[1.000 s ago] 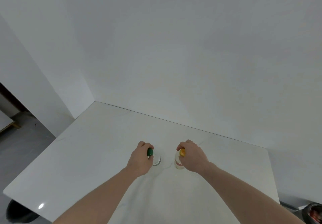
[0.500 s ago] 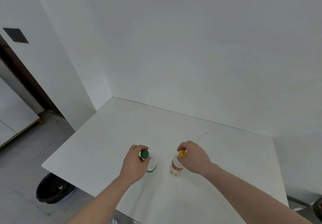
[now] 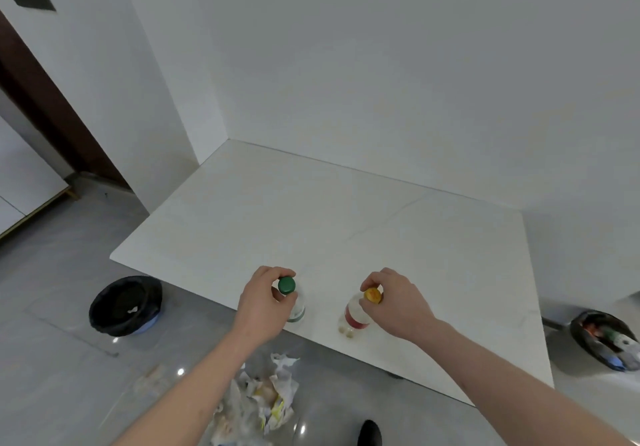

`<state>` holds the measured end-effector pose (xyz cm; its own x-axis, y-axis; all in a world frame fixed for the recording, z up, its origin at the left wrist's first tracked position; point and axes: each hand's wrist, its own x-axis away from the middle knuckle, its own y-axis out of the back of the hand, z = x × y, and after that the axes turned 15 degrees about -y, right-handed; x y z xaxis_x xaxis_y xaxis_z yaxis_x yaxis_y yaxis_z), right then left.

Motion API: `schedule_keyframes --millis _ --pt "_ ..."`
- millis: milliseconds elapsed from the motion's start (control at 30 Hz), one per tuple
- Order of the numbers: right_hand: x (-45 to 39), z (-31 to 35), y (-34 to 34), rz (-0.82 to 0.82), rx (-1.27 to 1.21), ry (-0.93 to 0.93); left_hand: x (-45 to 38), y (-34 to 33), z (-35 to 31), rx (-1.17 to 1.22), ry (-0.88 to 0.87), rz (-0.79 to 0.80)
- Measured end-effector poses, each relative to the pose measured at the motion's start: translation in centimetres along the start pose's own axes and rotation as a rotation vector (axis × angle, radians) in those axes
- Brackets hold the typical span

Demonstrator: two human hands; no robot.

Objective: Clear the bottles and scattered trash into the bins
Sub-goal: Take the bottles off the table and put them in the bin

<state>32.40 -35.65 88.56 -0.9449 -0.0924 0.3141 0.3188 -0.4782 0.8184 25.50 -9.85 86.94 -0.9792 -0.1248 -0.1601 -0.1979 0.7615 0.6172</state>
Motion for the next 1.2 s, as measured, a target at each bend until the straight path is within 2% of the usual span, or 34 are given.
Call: schedule_keyframes --millis 300,533,767,1000,1200 --pt "7.1 -4.4 -0.9 0.021 -0.003 -0.064 7.2 -1.8 -1.5 0.058 -0.010 0.044" --pt "12.1 -10.7 -1.1 0.058 -0.026 -0.095 12.5 -5.8 -4.1 0.085 0.010 0.099" --pt "17.1 -20.3 2.7 0.040 -0.018 -0.087 16.8 -13.1 -10.8 0.049 -0.031 0.154" --pt "20.9 -32.5 8.8 0.026 0.056 -0.079 21.6 -21.0 -19.7 0.068 0.004 0.098" --pt "21.6 -39.3 12.5 0.046 0.068 -0.069 23.7 -25.8 -24.7 0.058 0.033 0.092"
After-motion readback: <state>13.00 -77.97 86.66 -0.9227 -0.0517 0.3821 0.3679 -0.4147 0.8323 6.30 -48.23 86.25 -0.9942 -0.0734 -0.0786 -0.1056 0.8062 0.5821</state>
